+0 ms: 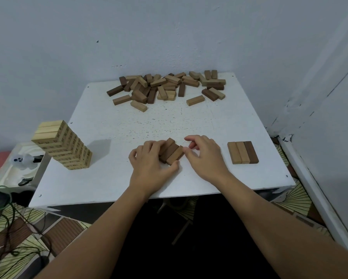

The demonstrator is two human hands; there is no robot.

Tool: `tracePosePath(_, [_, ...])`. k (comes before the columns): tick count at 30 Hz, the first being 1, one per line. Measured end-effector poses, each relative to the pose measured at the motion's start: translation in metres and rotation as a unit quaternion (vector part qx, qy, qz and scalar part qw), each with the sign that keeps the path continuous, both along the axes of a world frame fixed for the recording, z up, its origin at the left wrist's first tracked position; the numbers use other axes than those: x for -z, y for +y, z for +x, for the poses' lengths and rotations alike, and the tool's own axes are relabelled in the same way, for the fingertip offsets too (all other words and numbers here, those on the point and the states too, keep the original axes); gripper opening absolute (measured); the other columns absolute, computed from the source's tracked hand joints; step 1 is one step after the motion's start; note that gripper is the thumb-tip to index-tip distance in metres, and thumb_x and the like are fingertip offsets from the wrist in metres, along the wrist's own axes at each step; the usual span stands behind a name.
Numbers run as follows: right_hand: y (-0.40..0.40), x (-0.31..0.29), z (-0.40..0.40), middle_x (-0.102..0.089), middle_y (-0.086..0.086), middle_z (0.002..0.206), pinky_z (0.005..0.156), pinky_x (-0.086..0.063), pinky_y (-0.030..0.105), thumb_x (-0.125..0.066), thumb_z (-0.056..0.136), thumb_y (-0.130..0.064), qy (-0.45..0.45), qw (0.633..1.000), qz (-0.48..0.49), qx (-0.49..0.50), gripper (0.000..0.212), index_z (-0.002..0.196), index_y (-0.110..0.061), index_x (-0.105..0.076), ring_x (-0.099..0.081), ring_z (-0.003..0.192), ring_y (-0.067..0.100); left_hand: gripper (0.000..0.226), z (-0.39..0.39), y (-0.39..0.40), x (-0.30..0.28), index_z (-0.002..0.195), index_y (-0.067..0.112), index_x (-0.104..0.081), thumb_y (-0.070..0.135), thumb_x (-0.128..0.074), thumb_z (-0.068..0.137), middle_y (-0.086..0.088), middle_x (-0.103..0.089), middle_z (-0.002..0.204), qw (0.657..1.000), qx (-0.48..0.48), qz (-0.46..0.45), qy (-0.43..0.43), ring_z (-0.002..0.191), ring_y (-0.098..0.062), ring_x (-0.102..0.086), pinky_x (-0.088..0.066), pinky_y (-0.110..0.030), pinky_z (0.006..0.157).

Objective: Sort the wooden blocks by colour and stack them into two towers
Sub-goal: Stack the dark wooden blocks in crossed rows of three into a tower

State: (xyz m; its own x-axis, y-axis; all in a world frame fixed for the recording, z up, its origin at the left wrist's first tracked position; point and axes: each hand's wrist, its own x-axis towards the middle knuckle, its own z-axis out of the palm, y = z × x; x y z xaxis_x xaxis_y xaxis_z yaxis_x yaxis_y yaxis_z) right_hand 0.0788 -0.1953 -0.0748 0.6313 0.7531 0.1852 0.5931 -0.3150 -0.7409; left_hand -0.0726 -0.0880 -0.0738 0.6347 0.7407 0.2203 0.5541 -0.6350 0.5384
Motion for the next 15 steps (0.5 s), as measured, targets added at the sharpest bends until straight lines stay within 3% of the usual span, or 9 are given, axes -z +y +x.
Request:
tracePosePath(4, [-0.0009,0.0007,-0.0013,-0.051,-0.012,0.113,0.101,-0.04,0.032,-0.055,0.101,-0.027,-0.002,1.0,-0.01,0.028,0.033,0.134,-0.029,-0.061,-0.039,0.11,0.009,0.072,-0.0027,0.0037,-0.0041,0.143,0.045,-0.047,0.056,-0.061,0.073,0.027,-0.043,0.133,1.0,0.026,-0.016,0.009,0.134,-0.011,-0.03,-0.007,-0.036,0.121])
tracePosePath(7, [0.0001,0.002,-0.0024,-0.046,-0.011,0.116,0.102,-0.034,0.027,-0.054,0.1,-0.028,-0.033,0.998,-0.045,0.02,0.036,0.134,-0.031,-0.063,-0.031,0.108,0.006,0.08,-0.0071,0.0049,-0.0035,0.148,0.049,-0.041,0.053,-0.067,0.072,0.021,-0.032,0.145,0.997,0.004,-0.072,-0.02,0.138,-0.012,-0.017,-0.013,-0.044,0.124])
tracePosePath(10, [-0.0002,0.0031,-0.0022,-0.043,-0.011,0.116,0.1,-0.031,0.025,-0.054,0.098,-0.029,-0.048,0.997,-0.058,0.02,0.036,0.133,-0.031,-0.064,-0.029,0.107,0.006,0.077,-0.0077,0.0035,-0.0024,0.142,0.049,-0.043,0.046,-0.076,0.072,0.015,-0.029,0.138,0.994,-0.052,-0.086,-0.041,0.135,-0.014,-0.017,-0.026,-0.048,0.121])
tracePosePath(15, [0.0,0.0024,-0.0033,-0.038,-0.014,0.115,0.099,-0.027,0.022,-0.057,0.098,-0.034,-0.061,0.995,-0.072,0.016,0.037,0.134,-0.031,-0.064,-0.033,0.111,0.01,0.064,-0.0075,0.0078,0.0012,0.127,0.038,-0.058,0.052,-0.08,0.069,0.01,-0.036,0.128,0.993,-0.094,-0.064,-0.04,0.129,-0.019,-0.024,-0.031,-0.047,0.117])
